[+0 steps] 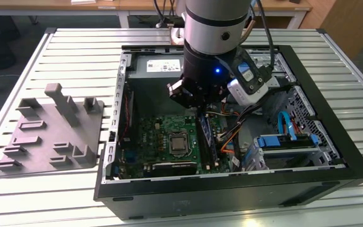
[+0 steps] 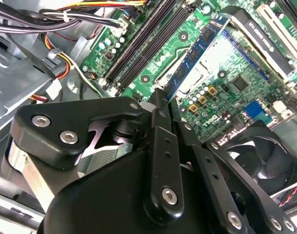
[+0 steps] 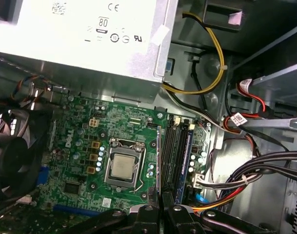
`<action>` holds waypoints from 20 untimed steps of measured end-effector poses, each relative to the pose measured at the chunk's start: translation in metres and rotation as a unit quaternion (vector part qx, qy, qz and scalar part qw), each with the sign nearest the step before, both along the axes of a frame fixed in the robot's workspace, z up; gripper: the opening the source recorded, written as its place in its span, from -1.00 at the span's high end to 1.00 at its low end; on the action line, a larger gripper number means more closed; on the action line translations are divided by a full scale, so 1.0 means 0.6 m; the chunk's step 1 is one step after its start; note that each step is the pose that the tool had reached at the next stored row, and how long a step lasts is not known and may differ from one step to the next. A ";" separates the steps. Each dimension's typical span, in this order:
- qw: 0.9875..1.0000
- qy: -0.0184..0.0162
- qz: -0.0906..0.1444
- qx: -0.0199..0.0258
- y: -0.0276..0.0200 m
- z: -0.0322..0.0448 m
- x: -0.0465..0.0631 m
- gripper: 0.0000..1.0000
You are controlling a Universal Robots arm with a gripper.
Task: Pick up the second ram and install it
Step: 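Insert the second ram into the second slot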
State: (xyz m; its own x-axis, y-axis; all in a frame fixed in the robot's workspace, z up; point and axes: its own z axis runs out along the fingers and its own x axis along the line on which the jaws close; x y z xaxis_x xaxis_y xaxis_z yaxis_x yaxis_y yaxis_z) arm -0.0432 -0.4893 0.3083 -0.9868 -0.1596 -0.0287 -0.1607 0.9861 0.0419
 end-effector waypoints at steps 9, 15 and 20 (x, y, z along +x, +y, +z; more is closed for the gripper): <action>1.000 0.000 -0.026 0.000 0.0000 0.000 0.000 0.72; 0.999 0.000 -0.043 0.000 0.0000 0.000 0.000 0.72; 0.998 0.000 -0.058 0.000 0.0000 0.000 0.000 0.72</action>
